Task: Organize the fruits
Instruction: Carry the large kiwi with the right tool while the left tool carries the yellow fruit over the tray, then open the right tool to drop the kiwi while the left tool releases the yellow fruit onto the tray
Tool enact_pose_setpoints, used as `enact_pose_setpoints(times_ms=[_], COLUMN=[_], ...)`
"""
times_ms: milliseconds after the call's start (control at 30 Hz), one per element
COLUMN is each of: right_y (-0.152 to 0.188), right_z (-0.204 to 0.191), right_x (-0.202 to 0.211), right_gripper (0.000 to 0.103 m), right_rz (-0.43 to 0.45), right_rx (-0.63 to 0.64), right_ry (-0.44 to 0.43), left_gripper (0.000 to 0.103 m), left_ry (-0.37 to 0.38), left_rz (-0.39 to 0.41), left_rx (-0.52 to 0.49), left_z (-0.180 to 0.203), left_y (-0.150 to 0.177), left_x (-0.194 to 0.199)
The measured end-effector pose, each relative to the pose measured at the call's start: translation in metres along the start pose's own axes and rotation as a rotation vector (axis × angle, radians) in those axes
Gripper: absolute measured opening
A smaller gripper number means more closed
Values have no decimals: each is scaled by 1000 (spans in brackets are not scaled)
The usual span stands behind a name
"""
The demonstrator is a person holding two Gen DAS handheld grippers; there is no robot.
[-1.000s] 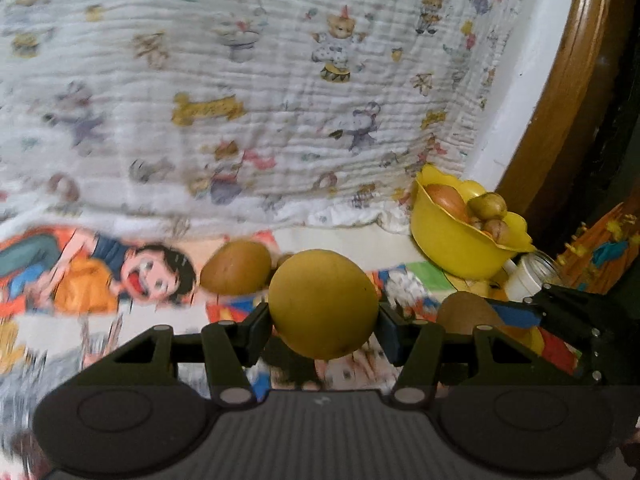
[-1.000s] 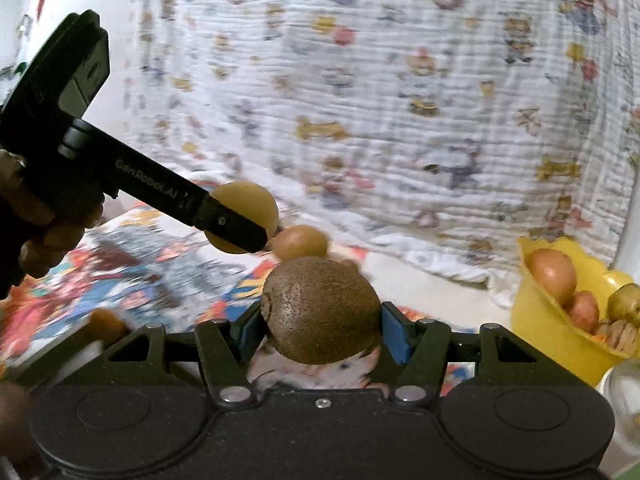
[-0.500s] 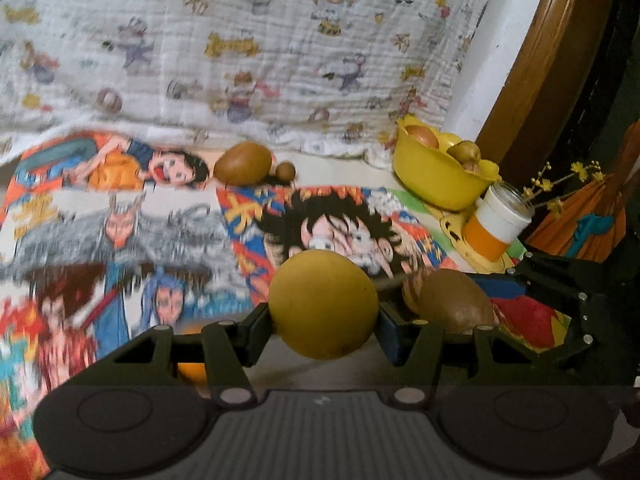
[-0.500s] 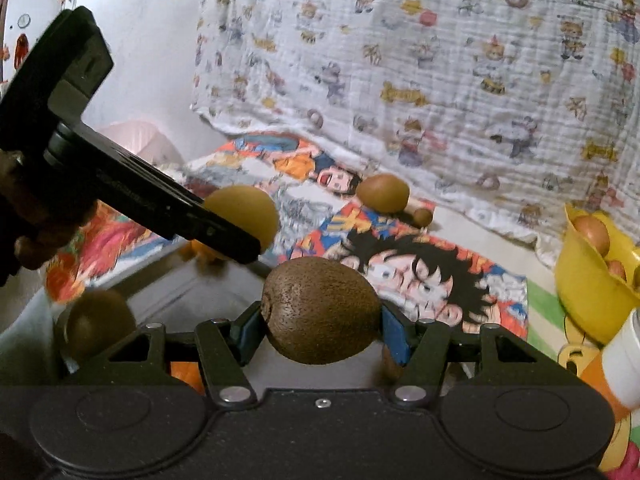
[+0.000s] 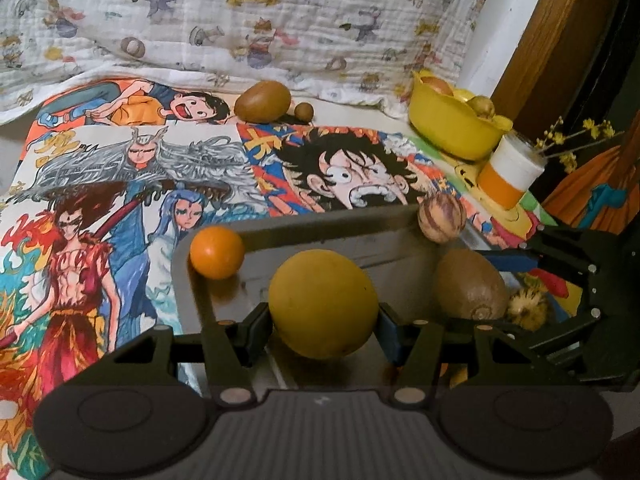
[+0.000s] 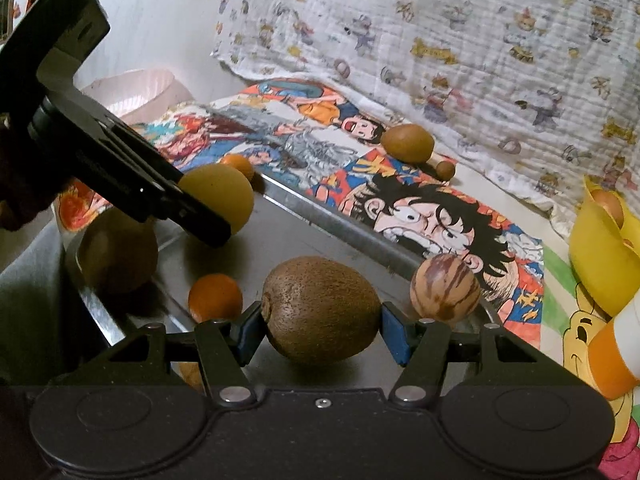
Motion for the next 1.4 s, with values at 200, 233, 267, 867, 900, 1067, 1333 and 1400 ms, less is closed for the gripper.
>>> enact_pose_setpoints(times_ms=[200, 233, 267, 867, 900, 1067, 1333, 1400], right_y=[5, 6, 7, 9, 9, 3, 6, 9], right_z=[1, 1, 2, 4, 5, 10, 11, 12], right_x=[-4, -4, -4, 5, 7, 24, 55, 62], right_gripper=[63, 63, 63, 72, 75, 88, 102, 102], right_rz=[-35, -38, -41, -29, -22, 17, 52, 47], right_rx=[3, 0, -2, -19, -22, -41, -36, -37], right_ry=[-6, -9, -11, -18, -17, -4, 21, 28], left_gripper=[60, 60, 60, 87, 88, 100, 102, 102], left_ry=[-12, -12, -14, -52, -56, -64, -77, -78], left_rz=[-30, -31, -33, 23, 34, 89, 103, 104], left_rx=[-16, -16, -15, 2, 0, 4, -46, -57], left_z=[0, -1, -1, -3, -2, 8, 25, 29], left_y=[6, 5, 5, -2, -3, -5, 15, 20], left_x=[0, 0, 0, 23, 26, 45, 66, 71])
Point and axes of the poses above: each gripper's, at about its wrist camera, not at the fingertips, and x roughly against the way its jaws point, z to its right, y to its underside, the point moved 9 cm from there along -x, roughly the way its jaws point, and after that the axes turned 4 degrees about y, right-handed, at the moved point
